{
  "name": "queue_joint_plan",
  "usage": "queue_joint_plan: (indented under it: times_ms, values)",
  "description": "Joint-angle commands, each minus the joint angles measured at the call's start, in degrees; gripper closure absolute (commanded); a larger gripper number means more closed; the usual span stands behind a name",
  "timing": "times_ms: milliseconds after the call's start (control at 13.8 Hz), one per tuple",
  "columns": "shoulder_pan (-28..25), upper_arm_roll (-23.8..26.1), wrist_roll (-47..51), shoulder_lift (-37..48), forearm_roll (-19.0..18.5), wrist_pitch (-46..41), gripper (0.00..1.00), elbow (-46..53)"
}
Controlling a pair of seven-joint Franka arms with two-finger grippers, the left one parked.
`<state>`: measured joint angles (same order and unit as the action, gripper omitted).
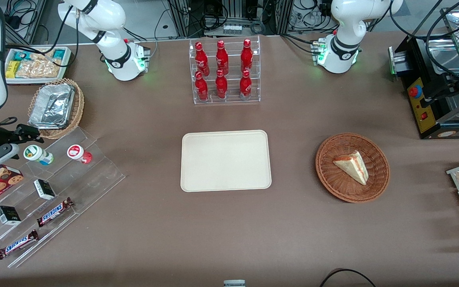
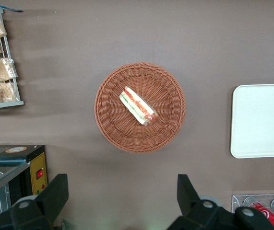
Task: Place green gum on tray
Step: 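Move the right gripper down toward the white-and-green gum tub on the display, then close the right gripper around the white-and-green gum tub and lift it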
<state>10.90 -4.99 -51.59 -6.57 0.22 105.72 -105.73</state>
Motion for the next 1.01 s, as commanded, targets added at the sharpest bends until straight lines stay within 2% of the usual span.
queue_joint_plan:
  times_ms: [0,289,941]
  values:
    - [1.14,0.33,-5.26,1.29,-1.63,4.57,0.00,-3.78]
    - [2.64,0.24,-11.42,1.38,-1.63,8.27,0.00,-5.89]
    - [3.52,0.07,-13.28,4.72,-2.50,18.02,0.00,-14.32]
